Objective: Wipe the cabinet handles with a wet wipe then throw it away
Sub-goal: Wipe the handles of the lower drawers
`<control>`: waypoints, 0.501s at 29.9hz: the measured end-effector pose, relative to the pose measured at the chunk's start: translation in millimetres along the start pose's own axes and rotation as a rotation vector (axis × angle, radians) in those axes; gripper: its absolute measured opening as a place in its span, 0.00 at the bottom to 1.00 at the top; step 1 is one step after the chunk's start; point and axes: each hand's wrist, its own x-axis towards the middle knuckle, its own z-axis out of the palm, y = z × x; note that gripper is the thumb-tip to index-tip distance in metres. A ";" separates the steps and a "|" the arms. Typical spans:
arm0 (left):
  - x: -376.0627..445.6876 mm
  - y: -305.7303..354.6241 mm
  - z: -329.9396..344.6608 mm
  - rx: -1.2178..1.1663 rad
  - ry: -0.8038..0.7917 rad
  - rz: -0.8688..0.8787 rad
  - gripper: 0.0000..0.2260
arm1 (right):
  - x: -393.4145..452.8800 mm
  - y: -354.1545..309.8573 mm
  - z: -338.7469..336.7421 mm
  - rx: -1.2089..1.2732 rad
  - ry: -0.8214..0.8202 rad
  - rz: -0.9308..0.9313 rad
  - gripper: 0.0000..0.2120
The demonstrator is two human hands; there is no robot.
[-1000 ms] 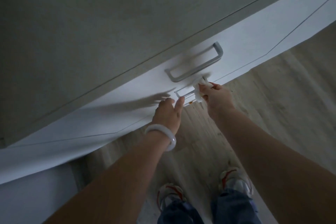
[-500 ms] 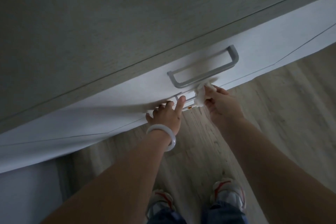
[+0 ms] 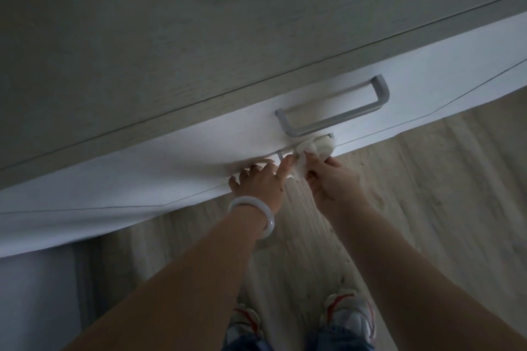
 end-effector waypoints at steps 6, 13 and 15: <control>9.9 -3.8 6.2 0.044 0.097 0.061 0.30 | 6.0 -10.0 -2.6 -0.018 0.051 -0.077 0.05; 21.2 -10.8 31.3 -0.007 0.484 0.123 0.47 | 14.3 1.4 -6.9 0.070 0.082 -0.224 0.05; 25.0 -11.7 36.7 -0.070 0.536 0.136 0.50 | 16.4 11.6 -7.0 0.006 0.088 -0.334 0.07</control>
